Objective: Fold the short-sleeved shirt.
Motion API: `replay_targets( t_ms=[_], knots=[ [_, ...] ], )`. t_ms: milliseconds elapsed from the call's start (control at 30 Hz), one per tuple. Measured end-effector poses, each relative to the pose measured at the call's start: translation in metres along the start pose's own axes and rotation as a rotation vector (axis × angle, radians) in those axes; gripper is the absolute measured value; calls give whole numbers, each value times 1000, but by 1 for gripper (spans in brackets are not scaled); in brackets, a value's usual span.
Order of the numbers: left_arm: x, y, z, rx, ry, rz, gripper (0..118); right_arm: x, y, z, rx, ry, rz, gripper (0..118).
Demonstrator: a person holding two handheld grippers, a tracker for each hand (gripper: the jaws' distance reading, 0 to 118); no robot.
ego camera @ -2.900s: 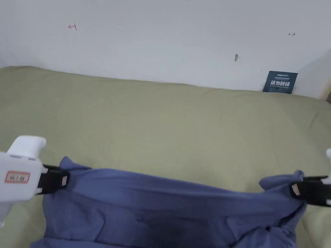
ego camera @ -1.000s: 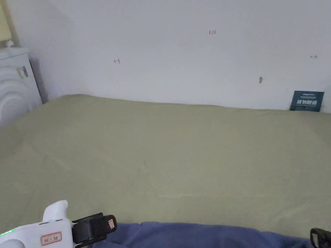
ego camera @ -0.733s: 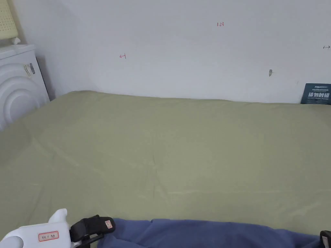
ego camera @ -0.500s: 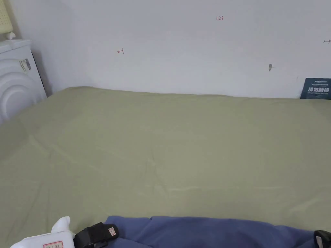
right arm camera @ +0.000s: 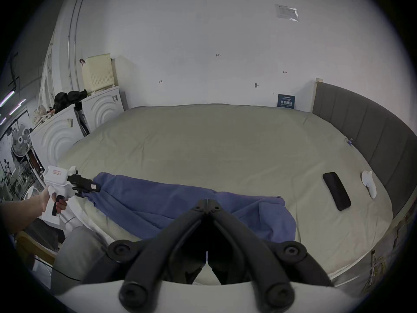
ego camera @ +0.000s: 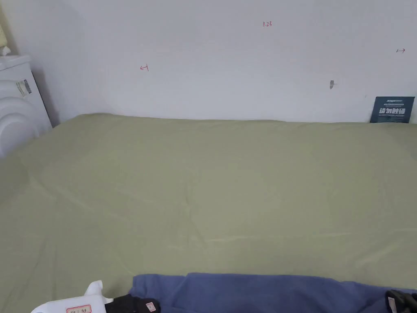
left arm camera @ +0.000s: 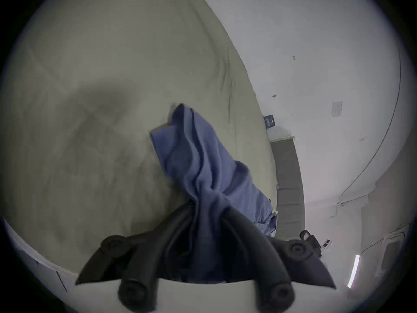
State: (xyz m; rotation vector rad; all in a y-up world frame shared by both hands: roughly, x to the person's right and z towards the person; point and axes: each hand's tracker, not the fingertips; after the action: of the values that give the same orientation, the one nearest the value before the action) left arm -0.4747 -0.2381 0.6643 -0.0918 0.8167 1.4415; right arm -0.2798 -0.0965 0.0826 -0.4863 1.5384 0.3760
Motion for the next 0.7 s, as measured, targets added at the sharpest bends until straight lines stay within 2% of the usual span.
replay_targets(
  t_ms=[167,200,233,300,333,400,533,600,700],
  knots=[
    [55,0,22,48,71,-162,11,12,4,13,29,-22,2,0],
    [75,2,28,50,108,-249,11,14,6,15,37,-30,4,0],
    [69,14,25,47,121,-312,11,15,7,18,42,-36,4,0],
    [119,16,23,-11,229,-484,11,16,11,24,51,-45,5,0],
    [146,12,20,-30,258,-592,11,18,11,25,53,-47,4,0],
    [188,3,7,-50,263,-700,11,22,9,25,47,-53,-1,0],
    [251,-31,-24,-47,157,-775,11,33,1,29,32,-64,-34,0],
    [269,-43,-52,-103,114,-780,11,39,-2,32,24,-80,-40,0],
    [289,-76,-104,-174,160,-846,11,45,-5,38,12,-106,-49,0]
  ],
)
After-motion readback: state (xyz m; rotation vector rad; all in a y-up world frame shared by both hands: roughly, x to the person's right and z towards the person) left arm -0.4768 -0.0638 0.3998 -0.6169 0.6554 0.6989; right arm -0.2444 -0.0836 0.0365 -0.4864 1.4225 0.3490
